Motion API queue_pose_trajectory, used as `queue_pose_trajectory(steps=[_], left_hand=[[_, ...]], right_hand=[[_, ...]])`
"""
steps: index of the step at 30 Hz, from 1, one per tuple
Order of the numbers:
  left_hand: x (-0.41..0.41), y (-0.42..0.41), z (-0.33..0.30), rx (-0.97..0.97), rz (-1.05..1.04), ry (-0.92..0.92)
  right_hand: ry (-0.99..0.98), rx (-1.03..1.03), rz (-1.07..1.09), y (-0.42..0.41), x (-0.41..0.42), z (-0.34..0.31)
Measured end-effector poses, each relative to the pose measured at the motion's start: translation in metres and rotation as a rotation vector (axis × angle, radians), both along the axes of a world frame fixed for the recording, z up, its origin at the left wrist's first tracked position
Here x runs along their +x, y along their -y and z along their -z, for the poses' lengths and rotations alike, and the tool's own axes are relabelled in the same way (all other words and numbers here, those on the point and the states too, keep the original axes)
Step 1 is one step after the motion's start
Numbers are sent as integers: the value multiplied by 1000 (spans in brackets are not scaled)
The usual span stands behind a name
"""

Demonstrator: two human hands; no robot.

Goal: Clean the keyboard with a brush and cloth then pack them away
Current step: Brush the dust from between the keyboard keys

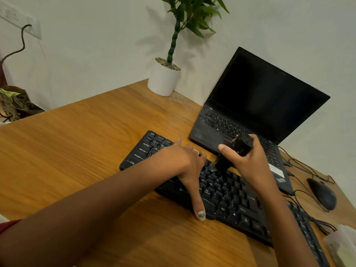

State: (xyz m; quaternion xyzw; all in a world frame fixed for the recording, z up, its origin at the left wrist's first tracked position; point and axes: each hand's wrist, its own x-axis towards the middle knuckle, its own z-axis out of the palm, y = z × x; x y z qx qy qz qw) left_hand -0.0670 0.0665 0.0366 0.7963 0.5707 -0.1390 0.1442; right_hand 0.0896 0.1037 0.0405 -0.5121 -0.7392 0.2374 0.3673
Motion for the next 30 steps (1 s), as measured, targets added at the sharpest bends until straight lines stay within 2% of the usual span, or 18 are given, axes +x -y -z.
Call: queue_pose_trajectory(steps=[3, 9, 13, 19, 24, 28, 30], left_hand=[[0, 1, 1, 14, 2, 4], [-1, 0, -1, 8, 9, 7], [0, 0, 0, -6, -2, 4], [-1, 0, -1, -17, -1, 8], [0, 1, -1, -4, 2, -4], [-1, 1, -1, -9, -1, 3], [-1, 1, -1, -5, -1, 1]], right_hand=[[40, 129, -5, 8, -11, 8], [108, -51, -24, 9, -5, -12], [120, 96, -28, 17, -13, -1], [173, -78, -47, 18, -8, -17], [141, 101, 27, 23, -14, -4], [222, -80, -60, 24, -10, -17], [196, -40, -23, 22, -11, -15]])
